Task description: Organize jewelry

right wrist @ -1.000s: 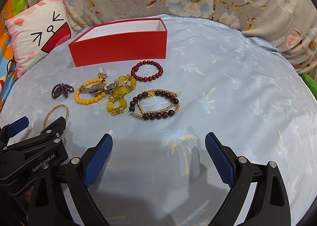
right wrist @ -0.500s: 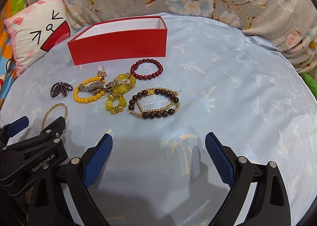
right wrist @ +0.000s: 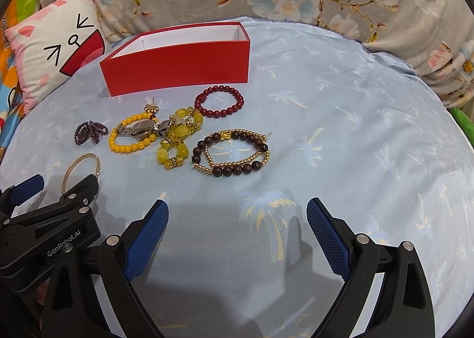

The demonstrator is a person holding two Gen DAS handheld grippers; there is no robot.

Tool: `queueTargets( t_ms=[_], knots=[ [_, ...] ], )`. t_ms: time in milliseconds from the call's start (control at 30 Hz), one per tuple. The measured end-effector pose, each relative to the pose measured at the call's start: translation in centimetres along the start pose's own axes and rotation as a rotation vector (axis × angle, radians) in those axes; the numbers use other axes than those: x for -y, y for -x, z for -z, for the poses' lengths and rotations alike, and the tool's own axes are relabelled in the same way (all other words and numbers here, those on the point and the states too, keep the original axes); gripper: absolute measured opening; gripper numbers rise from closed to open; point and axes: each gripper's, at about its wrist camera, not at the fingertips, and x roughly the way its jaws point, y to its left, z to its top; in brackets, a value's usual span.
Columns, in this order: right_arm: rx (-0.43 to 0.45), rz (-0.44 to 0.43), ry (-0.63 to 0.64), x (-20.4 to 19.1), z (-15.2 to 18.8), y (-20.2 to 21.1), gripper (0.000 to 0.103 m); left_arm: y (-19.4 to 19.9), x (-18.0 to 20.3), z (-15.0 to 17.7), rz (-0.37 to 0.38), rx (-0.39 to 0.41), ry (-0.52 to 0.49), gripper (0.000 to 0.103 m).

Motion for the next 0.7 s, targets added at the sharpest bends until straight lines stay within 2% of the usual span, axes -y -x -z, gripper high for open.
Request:
queueTargets(
  t_ms=[167, 367, 500, 567, 633, 700],
  knots=[
    [-0.002, -0.001, -0.001, 0.0, 0.1, -0.1, 0.091, -0.1, 0.0, 0.0, 0.002, -0.004, 0.000, 0.086],
    [-0.012, -0.003, -0.003, -0.1, 0.1, -0.3, 0.091, 0.0, -1.3, 0.1, 0.065, 0.005, 0.058, 0.089],
    [-0.023, -0.016, -0.013, 0.1, 0.0, -0.3, 0.091, -0.3, -3.0, -0.8, 0.026, 0.004, 0.035, 0.089],
    [-0.029, -0.019, -0.014, 0.1, 0.0, -0.4, 0.091, -0.7, -4.1, -1.7, 0.035, -0.013, 0.071, 0.089],
    [-0.029, -0.019, -0.010, 0.1, 0.0, -0.4, 0.091, -1.2, -5.6, -2.9, 0.080, -0.016, 0.171, 0.089],
    [-0.030, -0.021, -0.008, 0.1, 0.0, -0.4, 0.091, -1.7, -5.9, -4.0, 0.107, -0.013, 0.225, 0.089]
  ],
)
